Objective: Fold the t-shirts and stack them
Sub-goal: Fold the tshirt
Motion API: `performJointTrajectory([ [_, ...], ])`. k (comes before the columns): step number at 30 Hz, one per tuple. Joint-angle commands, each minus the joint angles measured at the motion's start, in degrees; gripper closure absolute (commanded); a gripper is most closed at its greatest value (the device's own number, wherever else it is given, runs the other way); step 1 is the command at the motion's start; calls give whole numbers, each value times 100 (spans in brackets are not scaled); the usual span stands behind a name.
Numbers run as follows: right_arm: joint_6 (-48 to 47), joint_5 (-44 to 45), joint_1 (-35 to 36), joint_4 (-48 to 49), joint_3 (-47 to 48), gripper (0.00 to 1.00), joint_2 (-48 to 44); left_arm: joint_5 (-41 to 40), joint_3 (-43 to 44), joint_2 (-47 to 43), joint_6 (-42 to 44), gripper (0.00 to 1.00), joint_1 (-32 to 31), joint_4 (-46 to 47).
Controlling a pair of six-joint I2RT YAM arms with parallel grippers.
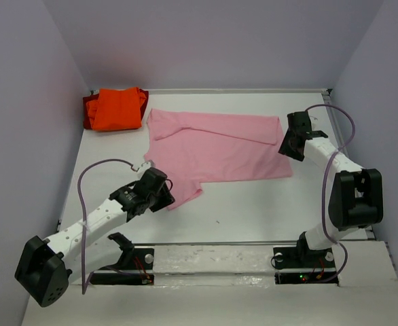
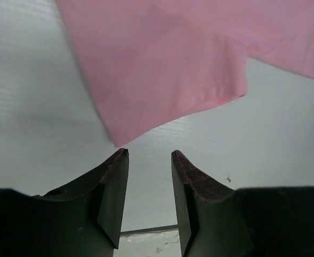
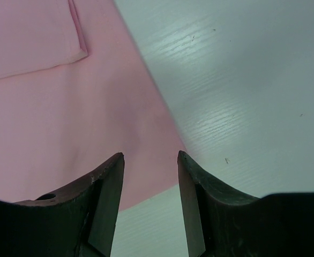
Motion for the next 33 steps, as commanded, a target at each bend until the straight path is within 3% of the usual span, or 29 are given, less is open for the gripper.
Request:
performJointTrajectory([
  [1, 134, 72, 11, 95, 32, 50, -109, -257, -420, -170, -777, 53, -264, -262],
  [7, 142, 90, 11, 183, -100, 50, -223, -582, -605, -276, -1586, 52, -836, -412],
  [17, 98, 151, 11, 192, -117, 50, -452, -749, -456, 647, -1657, 51, -976, -385],
  [33, 28, -16, 11, 262, -170, 51, -601, -1356, -51, 1340, -1666, 50, -1003, -298],
])
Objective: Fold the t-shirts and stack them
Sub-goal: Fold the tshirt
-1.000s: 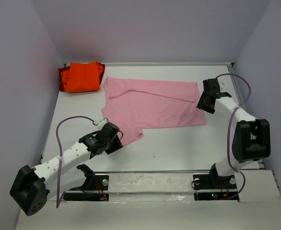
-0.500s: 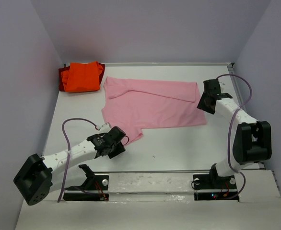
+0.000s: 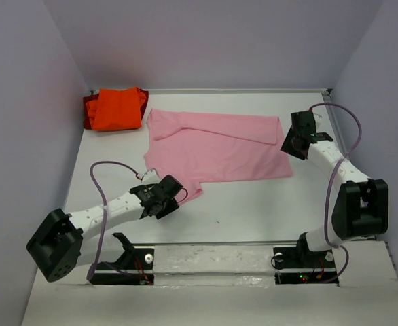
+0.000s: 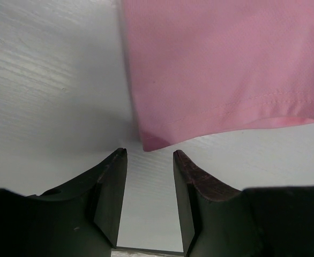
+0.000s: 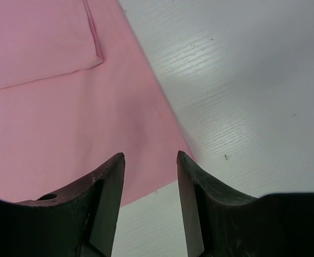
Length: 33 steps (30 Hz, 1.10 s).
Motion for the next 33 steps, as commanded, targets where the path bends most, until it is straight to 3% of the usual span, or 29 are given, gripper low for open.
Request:
performJointTrajectory([
  [1, -31, 11, 11, 218, -65, 51, -110, -368, 198, 270, -29, 50, -39, 28],
  [13, -40, -33, 11, 306, -188, 51, -294, -482, 242, 965, -20, 53, -39, 98],
  [15, -48, 2, 11, 306, -197, 51, -224, -509, 242, 957, -3, 58, -39, 125],
  [19, -66, 80, 11, 298, -215, 51, -189, -518, 268, 956, 41, 95, -39, 72],
  [21, -92, 125, 11, 271, -215, 51, -206, -517, 268, 930, 68, 100, -39, 63],
  [33, 39, 371, 11, -607, -30, 48, 180, -693, 497, 246, 639, 100, -39, 1],
])
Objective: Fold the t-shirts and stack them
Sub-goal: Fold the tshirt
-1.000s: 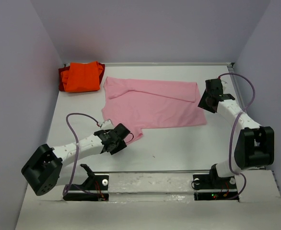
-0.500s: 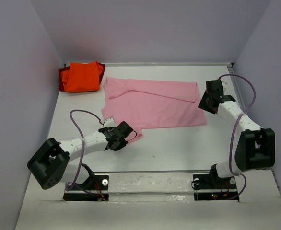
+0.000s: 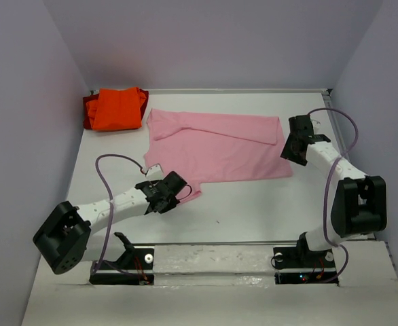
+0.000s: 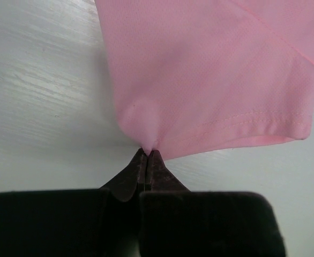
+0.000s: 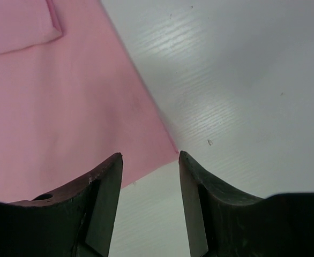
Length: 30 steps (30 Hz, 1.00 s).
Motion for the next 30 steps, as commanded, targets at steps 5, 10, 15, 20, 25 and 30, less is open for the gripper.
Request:
performJointTrajectory([
  [5, 171, 201, 11, -497, -72, 48, 183, -228, 57, -620, 303, 100, -37, -68],
  [10, 285, 16, 11, -488, -353, 49, 376, -157, -154, -883, 312, 100, -37, 38],
  [15, 303, -151, 11, -409, -521, 50, 525, -148, -146, -989, 338, 100, -28, 64],
  [20, 312, -64, 11, -321, -574, 50, 701, -148, -23, -981, 364, 100, -37, 56],
  [25, 259, 33, 11, -260, -504, 51, 833, -95, 13, -989, 373, 100, -28, 38],
  [30, 250, -37, 11, -295, -398, 52, 763, -121, 30, -1024, 382, 100, -37, -6],
])
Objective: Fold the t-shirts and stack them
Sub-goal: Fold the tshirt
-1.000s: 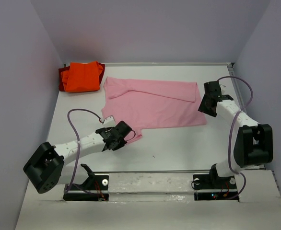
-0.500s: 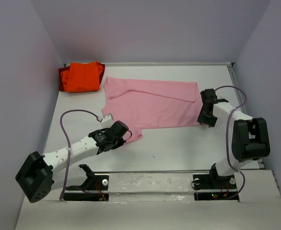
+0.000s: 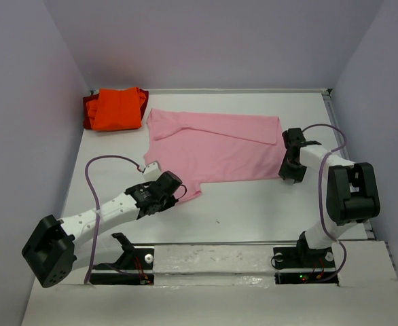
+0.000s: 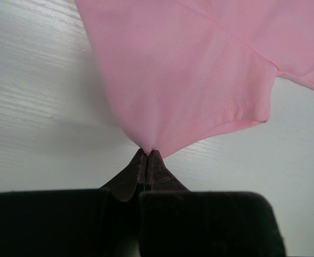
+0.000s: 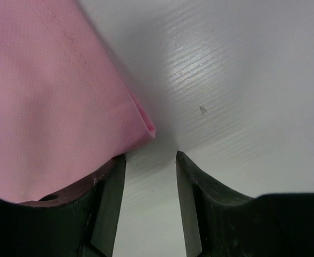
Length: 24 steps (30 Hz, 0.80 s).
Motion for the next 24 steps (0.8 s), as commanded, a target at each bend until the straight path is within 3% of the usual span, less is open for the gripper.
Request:
performJointTrajectory([
  [1, 14, 53, 11, 70, 173, 52, 22, -146, 142, -155, 65, 100, -28, -65],
  [14, 49, 26, 11, -114, 331, 52, -461, -93, 151, -128, 83, 100, -37, -38],
  [24, 84, 457, -42, 9, 427, 52, 65, -58, 98, -251, 47, 100, -37, -82],
])
